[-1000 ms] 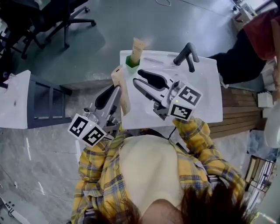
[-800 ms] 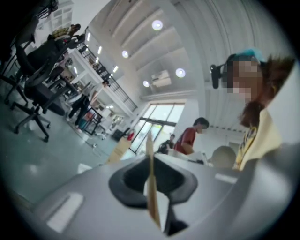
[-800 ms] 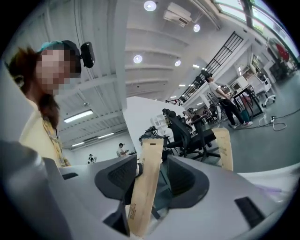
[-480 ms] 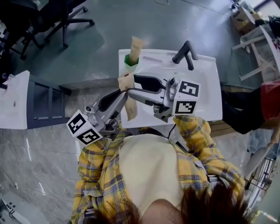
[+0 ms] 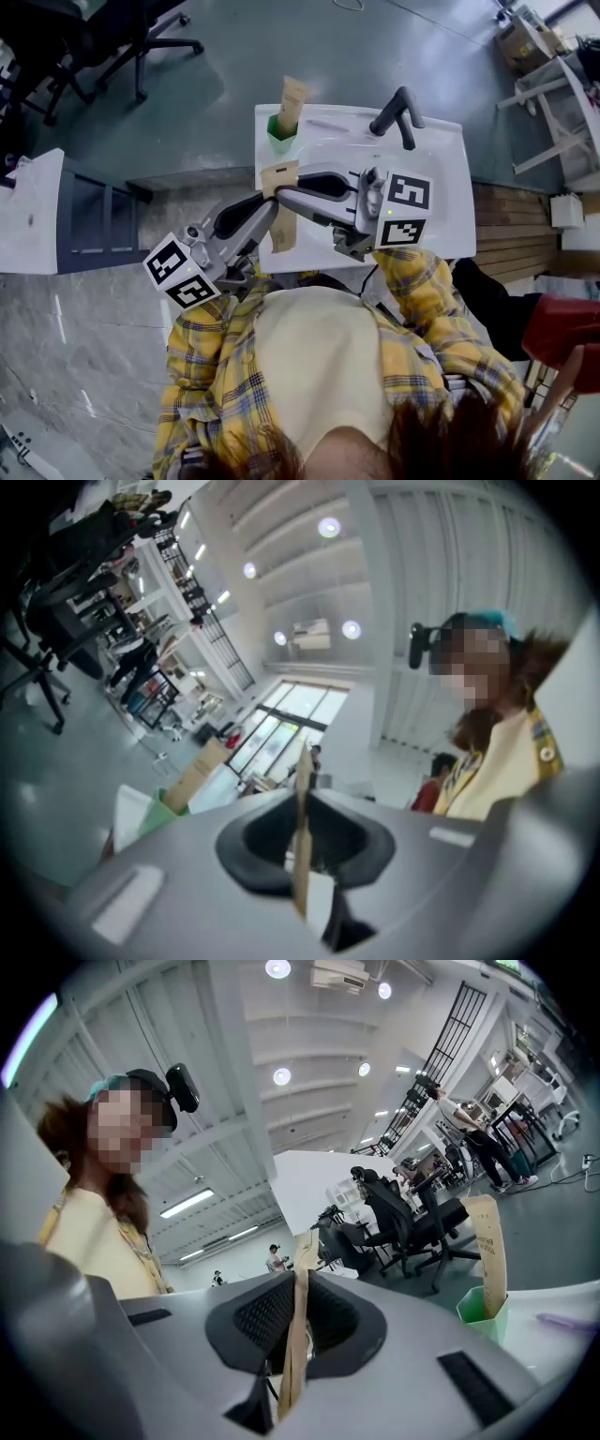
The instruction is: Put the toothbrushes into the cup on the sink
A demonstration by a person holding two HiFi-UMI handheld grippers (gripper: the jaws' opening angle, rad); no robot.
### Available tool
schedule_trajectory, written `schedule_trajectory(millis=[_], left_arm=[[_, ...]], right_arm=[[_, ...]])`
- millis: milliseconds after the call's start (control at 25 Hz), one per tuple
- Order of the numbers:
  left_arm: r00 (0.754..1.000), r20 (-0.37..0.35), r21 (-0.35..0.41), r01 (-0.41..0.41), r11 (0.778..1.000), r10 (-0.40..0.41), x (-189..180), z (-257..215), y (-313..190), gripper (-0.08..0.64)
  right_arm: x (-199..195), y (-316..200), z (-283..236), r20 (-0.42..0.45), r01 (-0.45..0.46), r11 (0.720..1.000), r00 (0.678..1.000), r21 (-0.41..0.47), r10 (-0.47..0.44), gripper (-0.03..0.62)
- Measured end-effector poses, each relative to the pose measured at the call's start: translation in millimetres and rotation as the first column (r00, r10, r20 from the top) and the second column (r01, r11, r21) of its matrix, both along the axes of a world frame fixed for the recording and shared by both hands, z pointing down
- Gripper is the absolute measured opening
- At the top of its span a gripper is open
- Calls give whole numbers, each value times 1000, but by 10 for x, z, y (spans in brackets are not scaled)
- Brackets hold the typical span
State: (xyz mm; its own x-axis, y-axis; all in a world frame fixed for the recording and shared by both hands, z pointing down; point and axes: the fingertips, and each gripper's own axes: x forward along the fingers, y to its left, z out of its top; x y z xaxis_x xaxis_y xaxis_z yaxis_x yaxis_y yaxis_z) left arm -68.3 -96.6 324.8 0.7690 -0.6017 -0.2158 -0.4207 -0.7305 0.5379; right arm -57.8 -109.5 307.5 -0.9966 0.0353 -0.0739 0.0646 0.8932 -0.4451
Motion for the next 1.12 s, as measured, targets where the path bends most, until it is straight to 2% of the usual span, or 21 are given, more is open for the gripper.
schedule_trajectory(millis=[160, 360, 480, 640, 920, 1120], left_arm=[[998, 31, 21, 45, 999, -45, -18, 3, -17, 34], [981, 122, 78, 143, 987, -152, -86, 21, -24, 68], [958, 178, 109, 207, 972, -224, -147, 32, -36, 69], [913, 243, 142, 302, 943, -329, -267, 25, -76, 69], [862, 295, 72, 411, 909, -413, -512, 177, -157, 60], [821, 358, 76, 448, 891, -444, -562, 210, -170, 44]], right_arm=[[-2, -10, -2, -5, -8, 1000, 1000, 0, 8, 34], [7, -26, -30, -14, -41, 999, 999, 23, 41, 31], [44, -79, -89, -3, -72, 997, 997, 36, 72, 31], [133, -248, -247, 23, -146, 987, 989, 66, 145, 31], [229, -624, -472, 77, -316, 939, 948, 138, 308, 29], [267, -808, -568, 120, -416, 892, 909, 179, 400, 29]])
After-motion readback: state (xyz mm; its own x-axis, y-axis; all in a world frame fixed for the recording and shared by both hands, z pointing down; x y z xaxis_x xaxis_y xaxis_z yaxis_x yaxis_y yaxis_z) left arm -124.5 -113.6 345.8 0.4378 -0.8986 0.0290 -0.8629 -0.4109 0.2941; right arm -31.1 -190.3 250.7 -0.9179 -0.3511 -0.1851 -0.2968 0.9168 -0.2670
